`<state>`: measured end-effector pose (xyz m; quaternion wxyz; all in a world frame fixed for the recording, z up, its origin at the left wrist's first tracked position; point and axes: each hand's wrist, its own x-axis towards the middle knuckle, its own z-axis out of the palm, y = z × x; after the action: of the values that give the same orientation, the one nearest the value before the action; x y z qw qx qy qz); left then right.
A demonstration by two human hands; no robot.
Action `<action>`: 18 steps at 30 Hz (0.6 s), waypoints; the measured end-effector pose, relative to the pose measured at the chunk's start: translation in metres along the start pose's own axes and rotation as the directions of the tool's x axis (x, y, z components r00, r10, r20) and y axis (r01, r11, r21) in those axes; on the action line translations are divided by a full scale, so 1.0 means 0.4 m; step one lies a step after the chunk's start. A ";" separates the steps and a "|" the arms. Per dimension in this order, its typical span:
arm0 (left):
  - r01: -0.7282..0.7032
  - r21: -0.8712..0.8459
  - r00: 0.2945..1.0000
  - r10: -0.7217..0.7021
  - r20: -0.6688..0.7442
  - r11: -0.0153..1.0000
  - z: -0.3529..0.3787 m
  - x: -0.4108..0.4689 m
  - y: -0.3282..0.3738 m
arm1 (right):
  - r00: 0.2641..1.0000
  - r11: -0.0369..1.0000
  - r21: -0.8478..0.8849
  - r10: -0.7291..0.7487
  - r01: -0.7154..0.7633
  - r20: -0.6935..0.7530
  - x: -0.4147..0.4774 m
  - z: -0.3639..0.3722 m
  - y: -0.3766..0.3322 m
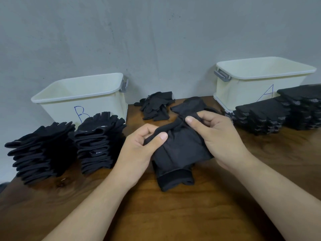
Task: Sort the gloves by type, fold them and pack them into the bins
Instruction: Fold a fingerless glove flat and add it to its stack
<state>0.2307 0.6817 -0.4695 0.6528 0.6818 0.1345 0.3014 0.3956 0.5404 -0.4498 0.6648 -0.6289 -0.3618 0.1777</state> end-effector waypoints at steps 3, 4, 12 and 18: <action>0.023 -0.006 0.999 -0.023 -0.043 1.000 0.002 0.003 0.008 | 0.996 1.000 -0.021 -0.023 0.021 -0.087 0.009 -0.009 0.004; 0.031 -0.006 0.998 -0.031 -0.062 1.000 0.003 0.005 0.008 | 0.995 0.999 -0.033 -0.029 0.026 -0.095 0.010 -0.009 0.004; 0.291 -0.319 0.951 -0.235 0.202 0.902 0.017 -0.014 0.034 | 0.986 0.990 0.132 0.072 -0.052 -0.150 0.002 0.008 0.009; 0.105 -0.275 0.991 -0.123 -0.051 0.956 0.033 -0.011 0.034 | 0.990 0.993 0.112 0.057 -0.043 -0.126 0.006 -0.002 -0.003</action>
<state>0.2320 0.6669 -0.4568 0.7517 0.5663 0.1526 0.3017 0.3975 0.5412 -0.4479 0.7155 -0.6108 -0.2919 0.1727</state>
